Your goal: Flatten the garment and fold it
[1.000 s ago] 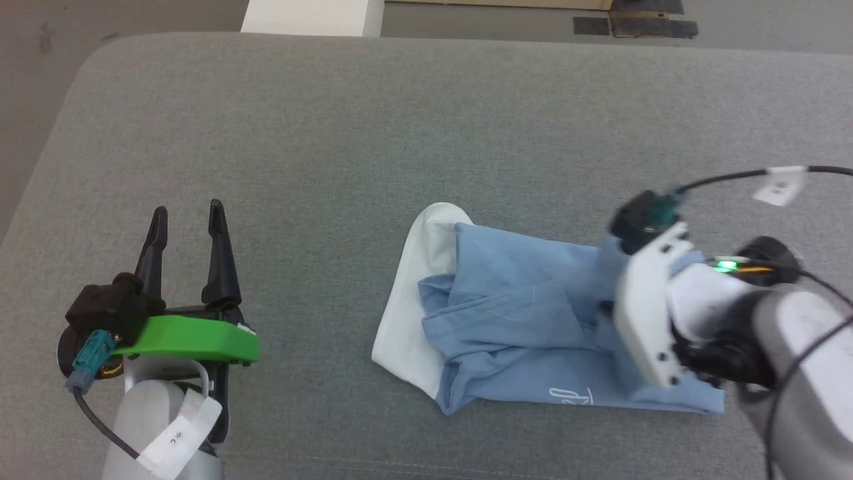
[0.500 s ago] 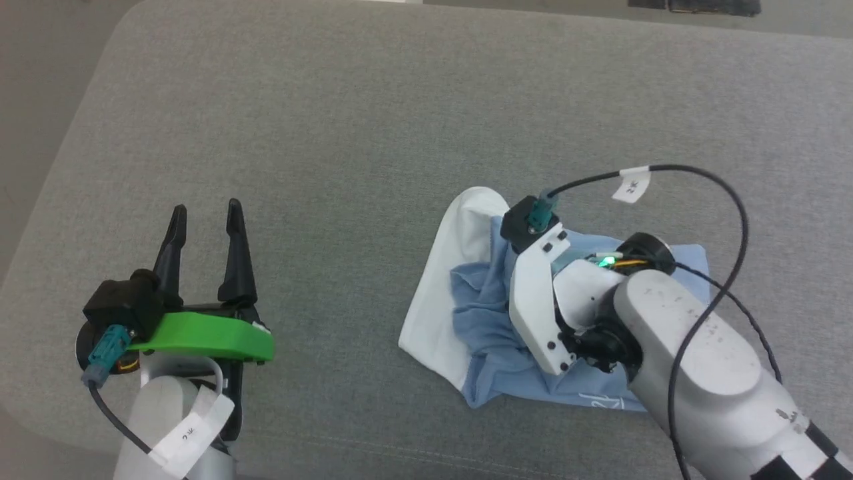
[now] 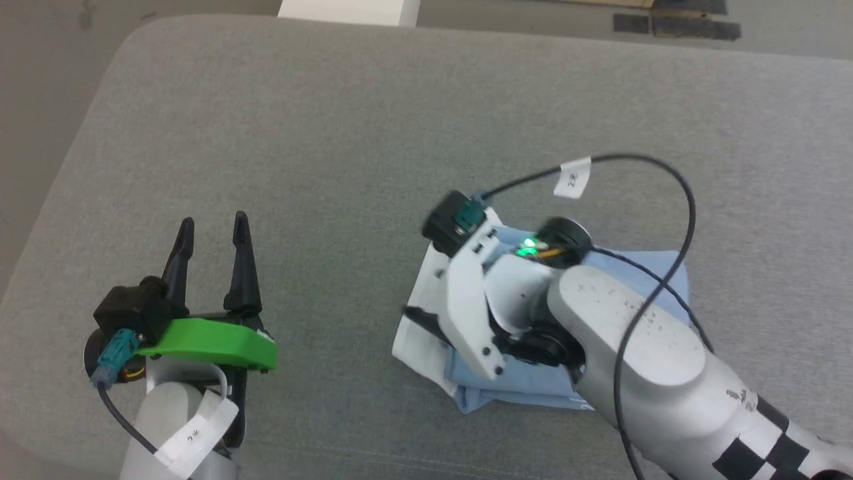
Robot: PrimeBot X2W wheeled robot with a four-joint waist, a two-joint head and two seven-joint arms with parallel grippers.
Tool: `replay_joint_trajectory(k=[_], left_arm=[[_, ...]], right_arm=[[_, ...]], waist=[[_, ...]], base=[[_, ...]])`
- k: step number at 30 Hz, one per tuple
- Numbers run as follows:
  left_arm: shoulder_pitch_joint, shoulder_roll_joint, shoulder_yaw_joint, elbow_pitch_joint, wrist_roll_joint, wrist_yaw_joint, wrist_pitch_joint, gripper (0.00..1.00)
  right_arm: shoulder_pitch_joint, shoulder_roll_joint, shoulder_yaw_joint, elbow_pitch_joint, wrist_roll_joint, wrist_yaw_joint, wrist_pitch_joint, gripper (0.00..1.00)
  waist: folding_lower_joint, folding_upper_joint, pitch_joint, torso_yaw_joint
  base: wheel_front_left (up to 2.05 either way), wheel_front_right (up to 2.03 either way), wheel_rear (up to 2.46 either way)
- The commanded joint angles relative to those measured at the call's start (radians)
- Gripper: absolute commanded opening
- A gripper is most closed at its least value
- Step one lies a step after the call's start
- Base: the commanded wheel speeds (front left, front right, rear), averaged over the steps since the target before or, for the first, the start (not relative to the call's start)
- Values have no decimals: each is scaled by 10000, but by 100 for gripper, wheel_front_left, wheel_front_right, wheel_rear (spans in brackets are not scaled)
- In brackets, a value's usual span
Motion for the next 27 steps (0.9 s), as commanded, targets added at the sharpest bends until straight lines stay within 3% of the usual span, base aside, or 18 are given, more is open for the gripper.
replay_joint_trajectory(k=[1,8,16,21,27], left_arm=[[123,17,11,55,-6,-68,-38,100],[306,57,58,88,7,-69,-38,100],[491,22,287,-65,103,-66,-38,100],[592,-10,384,-97,131,-66,-38,100],[689,-40,428,-49,275,-54,-38,100]], right_arm=[[-279,-7,82,-330,274,-13,-249,100],[-522,-847,-952,-1913,397,-13,-2628,100],[1049,-1687,-4059,-2828,-797,-13,-6302,100],[2674,-1569,-6070,-3059,-1642,-13,-8023,100],[4458,-930,-8130,-3120,-2595,-13,-9157,100]], waist=[[0,0,-369,-337],[0,0,-822,-893],[0,0,-978,-1382],[0,0,-1064,-1481],[0,0,-1165,-1478]], base=[[0,0,0],[0,0,0],[0,0,0],[0,0,0],[0,0,0]])
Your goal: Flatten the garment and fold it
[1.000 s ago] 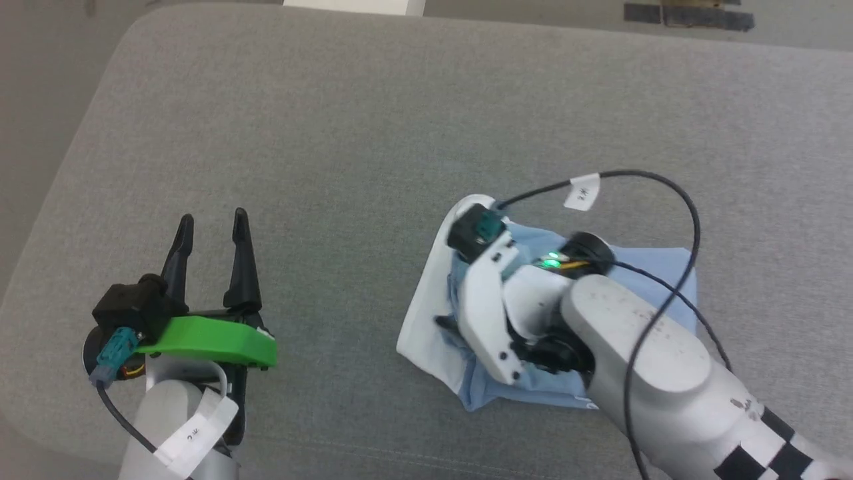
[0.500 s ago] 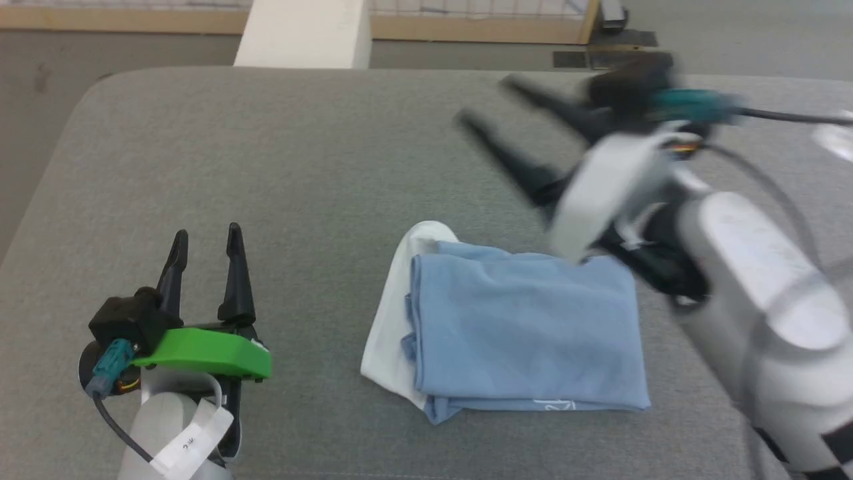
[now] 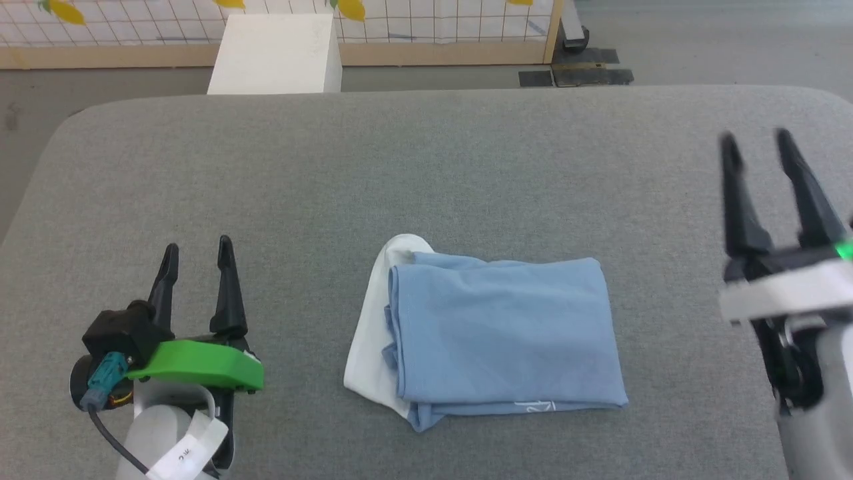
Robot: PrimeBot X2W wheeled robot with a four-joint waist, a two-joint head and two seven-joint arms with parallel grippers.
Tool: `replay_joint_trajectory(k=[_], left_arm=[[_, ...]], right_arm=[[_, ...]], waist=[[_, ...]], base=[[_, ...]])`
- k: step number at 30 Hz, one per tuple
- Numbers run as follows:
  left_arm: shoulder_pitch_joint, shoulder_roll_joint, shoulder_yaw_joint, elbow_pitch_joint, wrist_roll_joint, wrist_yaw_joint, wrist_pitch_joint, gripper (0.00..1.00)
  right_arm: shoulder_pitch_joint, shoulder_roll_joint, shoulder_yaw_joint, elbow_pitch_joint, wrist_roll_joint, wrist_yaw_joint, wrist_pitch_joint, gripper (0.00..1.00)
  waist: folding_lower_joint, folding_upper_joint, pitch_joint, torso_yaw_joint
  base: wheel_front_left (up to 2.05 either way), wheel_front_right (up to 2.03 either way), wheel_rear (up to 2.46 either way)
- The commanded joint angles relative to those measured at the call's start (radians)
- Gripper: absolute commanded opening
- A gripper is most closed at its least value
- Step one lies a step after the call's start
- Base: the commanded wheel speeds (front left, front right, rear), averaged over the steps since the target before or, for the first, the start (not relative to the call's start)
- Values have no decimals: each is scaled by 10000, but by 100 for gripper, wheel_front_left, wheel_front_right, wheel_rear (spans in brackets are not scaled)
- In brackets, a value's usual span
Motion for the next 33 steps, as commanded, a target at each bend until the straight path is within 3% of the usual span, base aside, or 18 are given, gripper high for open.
replay_joint_trajectory(k=[1,9,18,22,29,33], left_arm=[[167,-33,11,24,103,-51,-36,100],[164,-63,-135,193,390,9,-36,100],[148,-86,-168,229,433,33,-36,100],[123,-92,-182,247,448,37,-36,100],[28,-100,-216,398,359,27,-36,100],[-151,-106,-363,442,312,15,-36,100]], right_arm=[[304,188,-259,-54,-227,-13,-146,100],[1741,906,-1308,289,-1036,-13,-402,100],[1662,893,-1270,495,-1070,-13,17,100],[1300,509,-502,536,-861,-13,1824,100],[300,-228,1216,831,-248,-13,7115,100],[-358,-397,1712,1224,-423,-13,9214,100]], waist=[[0,0,-10,7],[0,0,41,64],[0,0,122,80],[0,0,174,106],[0,0,414,208],[0,0,704,408]], base=[[0,0,0],[0,0,0],[0,0,0],[0,0,0],[0,0,0],[0,0,0]])
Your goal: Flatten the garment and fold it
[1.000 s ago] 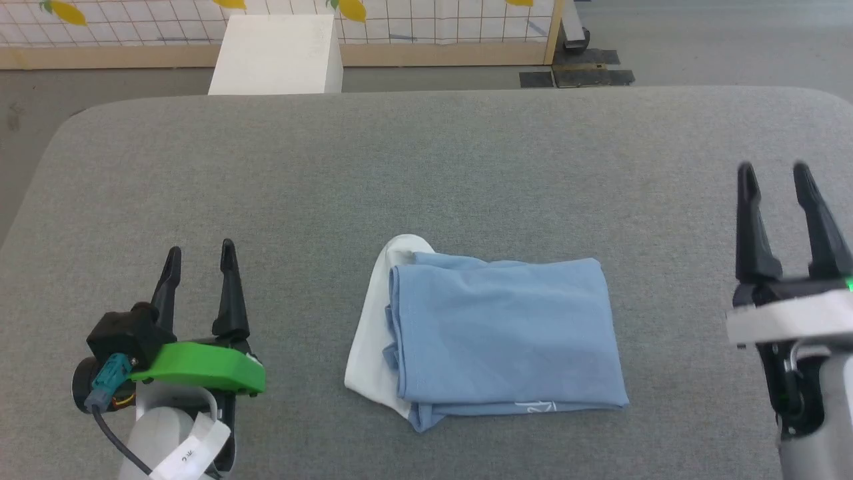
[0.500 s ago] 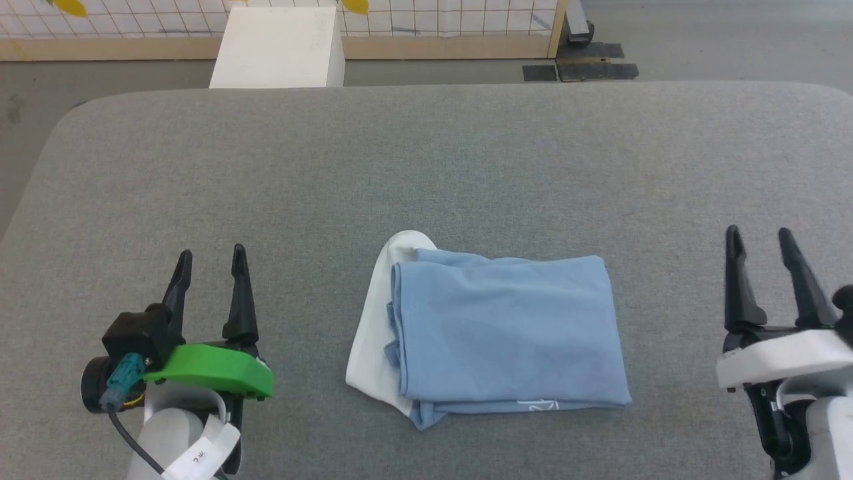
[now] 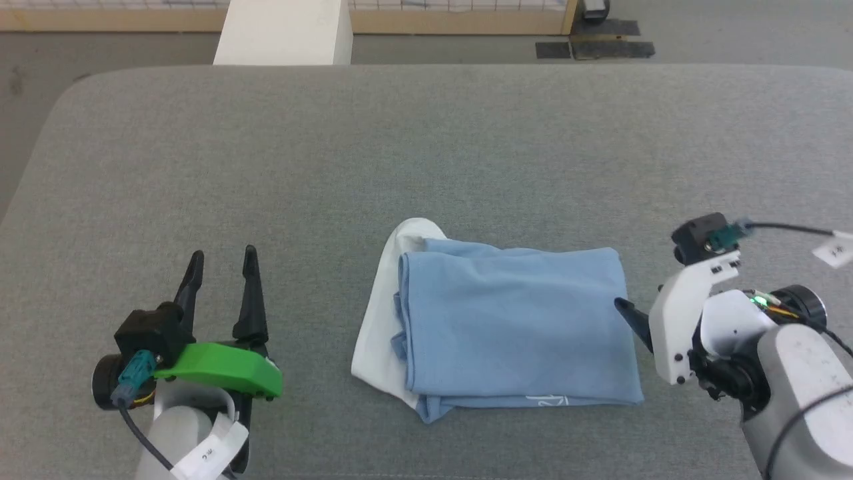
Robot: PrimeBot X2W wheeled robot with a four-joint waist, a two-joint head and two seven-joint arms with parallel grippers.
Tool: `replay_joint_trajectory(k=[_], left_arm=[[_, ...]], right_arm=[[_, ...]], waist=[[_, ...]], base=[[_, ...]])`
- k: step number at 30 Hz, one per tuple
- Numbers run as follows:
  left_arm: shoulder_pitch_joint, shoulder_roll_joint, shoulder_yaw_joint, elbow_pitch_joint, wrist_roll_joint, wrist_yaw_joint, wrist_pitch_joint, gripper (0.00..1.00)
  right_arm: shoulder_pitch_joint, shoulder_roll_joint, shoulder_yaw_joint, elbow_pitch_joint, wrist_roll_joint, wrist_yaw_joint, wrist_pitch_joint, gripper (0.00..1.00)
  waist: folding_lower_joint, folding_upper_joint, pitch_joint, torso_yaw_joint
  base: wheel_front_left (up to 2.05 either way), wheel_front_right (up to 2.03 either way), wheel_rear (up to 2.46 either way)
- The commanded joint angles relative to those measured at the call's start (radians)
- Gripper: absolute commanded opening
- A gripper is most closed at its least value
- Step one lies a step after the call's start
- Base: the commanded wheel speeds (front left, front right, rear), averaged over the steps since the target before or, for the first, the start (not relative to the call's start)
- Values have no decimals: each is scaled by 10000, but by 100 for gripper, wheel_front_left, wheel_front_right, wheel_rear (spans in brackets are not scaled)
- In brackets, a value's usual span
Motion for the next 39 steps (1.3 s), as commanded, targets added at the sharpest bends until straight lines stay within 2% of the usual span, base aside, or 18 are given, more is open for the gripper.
replay_joint_trajectory(k=[1,4,8,18,19,20,21,26,30,36,39], left_arm=[[-176,-38,-35,28,-78,-3,-36,100],[-317,-42,-139,57,-127,-10,-36,100],[-453,-46,-214,79,-170,-13,-36,100],[-560,-53,-304,143,-249,-10,-36,100],[-566,-53,-325,157,-255,-10,-36,100],[-570,-53,-343,169,-261,-9,-36,100],[-576,-54,-370,185,-274,-9,-36,100],[-563,-55,-598,245,-367,6,-36,100],[-455,-55,-596,230,-444,50,-36,100],[-224,-56,-502,80,-467,88,-36,100],[-236,-52,-503,-2,-399,73,-36,100]], right_arm=[[-243,18,52,126,-66,-13,276,100],[-598,118,120,621,-269,-13,975,100],[-741,282,161,1271,-525,-13,1339,100],[-354,580,425,2223,-305,-13,1337,100],[-333,582,414,2248,-222,-13,1243,40],[-318,572,415,2276,-177,-13,1193,7],[-305,546,414,2300,-110,-13,1156,0],[-632,6,521,1826,94,-13,634,0],[-931,-579,1039,1215,296,-13,636,0],[-1391,-1727,1685,376,859,-13,1193,0],[-1724,-2226,1819,183,1142,-13,1423,0]], waist=[[0,-1,212,194],[0,-1,439,410],[0,-1,699,672],[0,-1,914,924],[0,-1,897,936],[0,-1,881,945],[0,-1,857,955],[0,-1,675,1068],[0,-1,453,778],[0,-1,319,-641],[0,-1,478,-1759]], base=[[0,0,0],[0,0,0],[0,0,0],[0,0,0],[0,0,0],[0,0,0],[0,0,0],[0,0,0],[0,0,0],[0,0,0],[0,0,0]])
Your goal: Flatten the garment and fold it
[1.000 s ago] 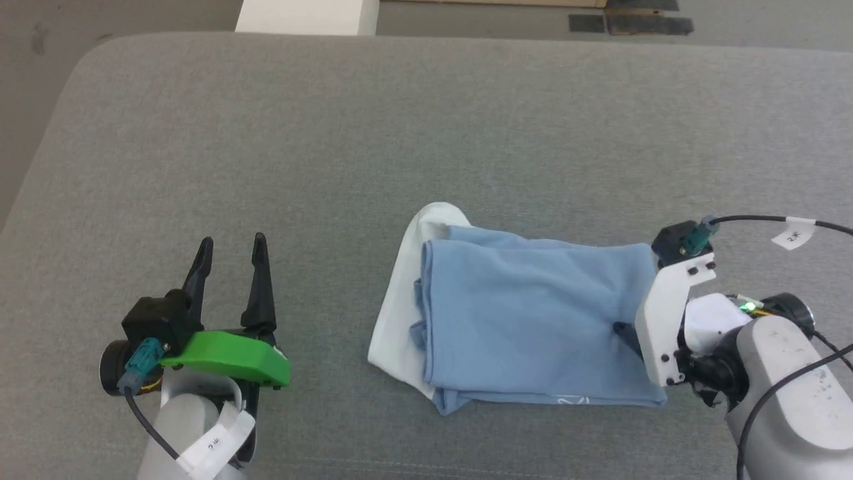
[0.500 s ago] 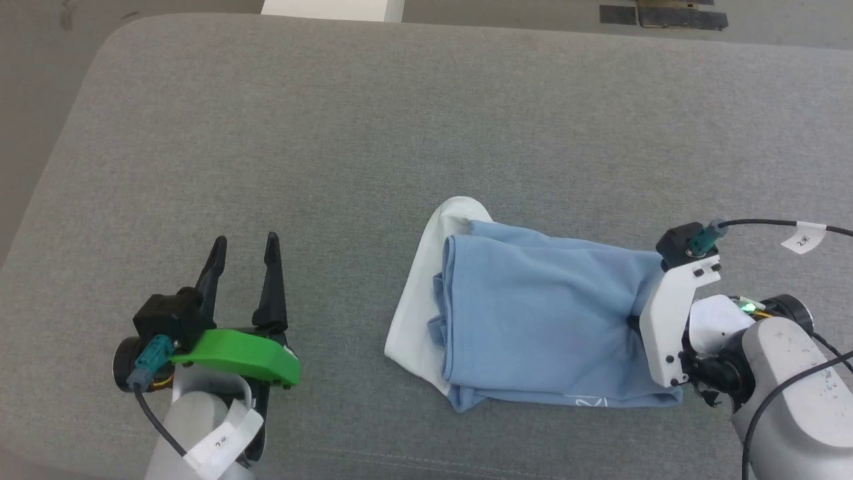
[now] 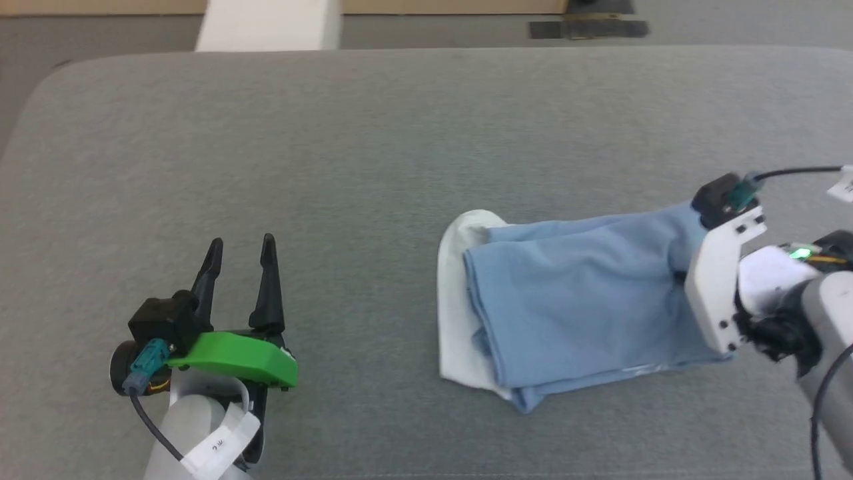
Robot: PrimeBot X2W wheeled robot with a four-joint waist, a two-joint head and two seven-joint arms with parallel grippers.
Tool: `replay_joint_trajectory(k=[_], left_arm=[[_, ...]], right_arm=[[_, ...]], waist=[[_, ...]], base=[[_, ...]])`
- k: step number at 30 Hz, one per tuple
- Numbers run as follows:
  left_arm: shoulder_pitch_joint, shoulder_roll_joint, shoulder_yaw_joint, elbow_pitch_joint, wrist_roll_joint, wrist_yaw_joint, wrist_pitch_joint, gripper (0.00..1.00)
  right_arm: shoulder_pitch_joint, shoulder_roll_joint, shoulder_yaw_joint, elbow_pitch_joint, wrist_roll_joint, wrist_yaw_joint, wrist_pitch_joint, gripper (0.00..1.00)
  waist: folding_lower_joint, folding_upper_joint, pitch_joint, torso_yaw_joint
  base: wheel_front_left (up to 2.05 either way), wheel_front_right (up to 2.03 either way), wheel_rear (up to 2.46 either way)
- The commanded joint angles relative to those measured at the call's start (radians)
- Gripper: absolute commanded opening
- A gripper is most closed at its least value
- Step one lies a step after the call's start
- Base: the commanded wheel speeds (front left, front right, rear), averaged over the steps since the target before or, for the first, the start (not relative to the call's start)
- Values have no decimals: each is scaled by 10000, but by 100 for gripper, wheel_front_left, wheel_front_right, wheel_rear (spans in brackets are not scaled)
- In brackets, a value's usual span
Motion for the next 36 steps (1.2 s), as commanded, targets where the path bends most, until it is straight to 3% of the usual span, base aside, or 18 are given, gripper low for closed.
replay_joint_trajectory(k=[1,6,11,23,30,31,36], left_arm=[[-2,-24,-18,-67,51,20,-36,100],[-295,109,-119,-119,154,-17,-36,100],[-834,412,-324,-374,356,-36,62,100],[-1428,1621,-158,-2690,828,92,1418,100],[-1229,2092,191,-3981,847,224,2059,100],[-1200,2130,222,-4111,842,240,2111,100],[-1054,2190,333,-4326,805,345,2134,100]], right_arm=[[-225,-167,-71,-37,124,-21,49,0],[-700,-550,-422,277,174,-21,-7,0],[-1114,-570,-1436,964,14,-21,-451,0],[-2134,-851,-4693,2635,-1512,-21,-1822,0],[-2966,-1003,-5782,3739,-2477,-21,-2819,1],[-3066,-934,-5935,3917,-2611,-21,-2943,100],[-3437,-767,-6415,4494,-3122,-21,-3552,100]], waist=[[0,-1,211,-1791],[0,-1,654,-3256],[0,-1,1614,-3919],[0,-1,4355,-3227],[0,-1,5190,-2927],[0,-1,5248,-2914],[0,-1,5148,-2868]], base=[[0,0,0],[0,0,0],[0,0,0],[0,0,0],[0,0,0],[0,0,0],[0,0,0]])
